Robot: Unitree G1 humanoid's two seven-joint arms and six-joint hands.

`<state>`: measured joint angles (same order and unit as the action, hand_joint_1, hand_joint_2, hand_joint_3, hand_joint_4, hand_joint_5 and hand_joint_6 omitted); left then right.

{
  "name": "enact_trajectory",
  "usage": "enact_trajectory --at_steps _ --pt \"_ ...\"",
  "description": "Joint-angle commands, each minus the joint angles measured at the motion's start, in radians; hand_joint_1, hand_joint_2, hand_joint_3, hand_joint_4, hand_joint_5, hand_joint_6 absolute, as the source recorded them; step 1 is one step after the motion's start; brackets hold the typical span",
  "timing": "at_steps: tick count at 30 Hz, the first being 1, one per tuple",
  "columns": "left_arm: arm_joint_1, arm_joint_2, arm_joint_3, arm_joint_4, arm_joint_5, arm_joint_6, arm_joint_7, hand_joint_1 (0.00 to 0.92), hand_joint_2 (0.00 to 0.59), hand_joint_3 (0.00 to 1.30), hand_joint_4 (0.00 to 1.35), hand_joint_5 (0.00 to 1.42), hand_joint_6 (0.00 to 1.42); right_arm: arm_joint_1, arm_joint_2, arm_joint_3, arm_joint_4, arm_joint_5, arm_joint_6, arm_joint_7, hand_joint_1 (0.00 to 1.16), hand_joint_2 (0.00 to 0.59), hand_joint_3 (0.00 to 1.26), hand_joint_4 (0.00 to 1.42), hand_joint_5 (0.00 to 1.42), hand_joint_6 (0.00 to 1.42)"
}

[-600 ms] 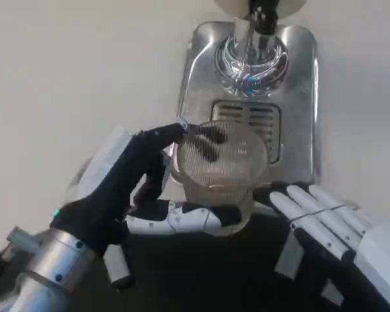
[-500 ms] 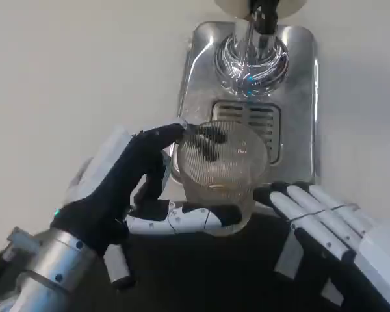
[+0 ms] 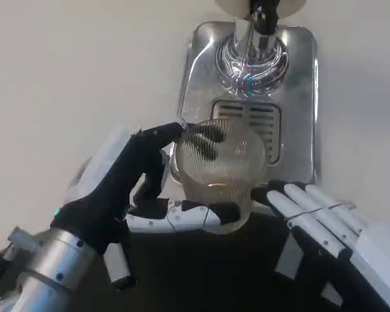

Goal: Grasp the cup under the faucet to collect the drink, then remove the cup.

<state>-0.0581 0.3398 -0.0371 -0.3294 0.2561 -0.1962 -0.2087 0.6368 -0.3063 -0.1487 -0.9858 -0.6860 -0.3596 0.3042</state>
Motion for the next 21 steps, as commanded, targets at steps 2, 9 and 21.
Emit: enact_trajectory --at_steps 2,9,21 --pt "-0.076 -0.018 0.01 0.097 0.032 -0.015 0.056 0.688 0.088 1.13 1.2 1.42 1.42 0.015 0.024 0.011 -0.006 -0.013 0.006 0.003 0.71 0.336 0.1 0.06 0.07 0.18" --pt "-0.227 -0.051 -0.018 0.298 0.07 -0.046 0.124 0.682 0.085 1.13 1.2 1.42 1.42 0.017 0.044 0.026 -0.013 -0.027 0.017 0.008 0.71 0.333 0.1 0.06 0.07 0.18" --pt "-0.463 -0.097 -0.055 0.625 0.097 -0.109 0.215 0.683 0.086 1.12 1.2 1.42 1.42 0.045 0.07 0.037 -0.026 -0.043 0.022 0.007 0.65 0.338 0.11 0.06 0.07 0.18"
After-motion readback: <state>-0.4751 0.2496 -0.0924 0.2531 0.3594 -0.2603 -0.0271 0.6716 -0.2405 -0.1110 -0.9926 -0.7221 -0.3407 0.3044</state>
